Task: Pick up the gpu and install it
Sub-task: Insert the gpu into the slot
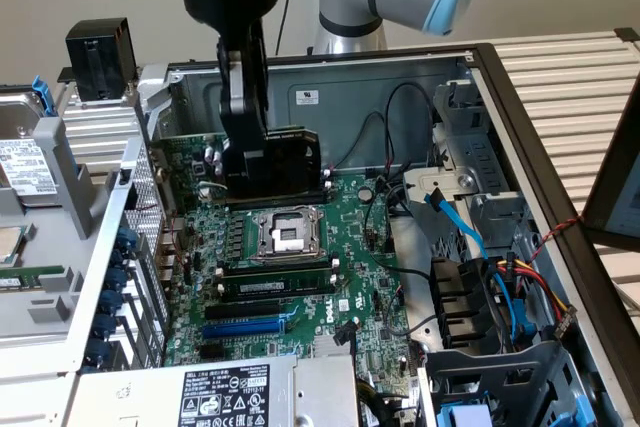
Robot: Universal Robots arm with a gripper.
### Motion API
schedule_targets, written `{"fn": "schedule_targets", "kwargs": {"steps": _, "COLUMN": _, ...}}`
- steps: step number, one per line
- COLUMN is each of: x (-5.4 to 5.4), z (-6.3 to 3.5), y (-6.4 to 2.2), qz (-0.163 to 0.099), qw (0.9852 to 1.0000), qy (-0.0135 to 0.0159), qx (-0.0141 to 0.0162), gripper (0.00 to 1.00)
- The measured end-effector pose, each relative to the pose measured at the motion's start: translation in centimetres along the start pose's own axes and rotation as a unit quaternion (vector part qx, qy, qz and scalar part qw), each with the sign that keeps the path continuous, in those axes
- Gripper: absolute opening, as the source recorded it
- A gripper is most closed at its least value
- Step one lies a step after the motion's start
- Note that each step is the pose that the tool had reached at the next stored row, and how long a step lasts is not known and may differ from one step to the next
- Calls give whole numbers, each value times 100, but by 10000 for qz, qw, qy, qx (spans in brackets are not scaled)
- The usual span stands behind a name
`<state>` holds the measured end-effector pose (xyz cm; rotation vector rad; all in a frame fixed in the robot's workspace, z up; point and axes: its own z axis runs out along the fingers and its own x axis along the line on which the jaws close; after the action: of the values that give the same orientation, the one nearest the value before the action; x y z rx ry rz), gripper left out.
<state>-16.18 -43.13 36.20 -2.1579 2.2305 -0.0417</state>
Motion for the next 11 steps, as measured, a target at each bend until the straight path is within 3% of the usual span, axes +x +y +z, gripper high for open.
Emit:
{"fn": "schedule_targets", "kwargs": {"steps": 6, "x": 37, "z": 110, "y": 7, "qz": 1, "qw": 10000, "qy": -15, "qx": 0, "gripper": 27}}
{"fn": "schedule_targets", "kwargs": {"steps": 11, "x": 48, "z": 177, "y": 12, "qz": 4, "qw": 10000, "qy": -83, "qx": -3, "gripper": 27}}
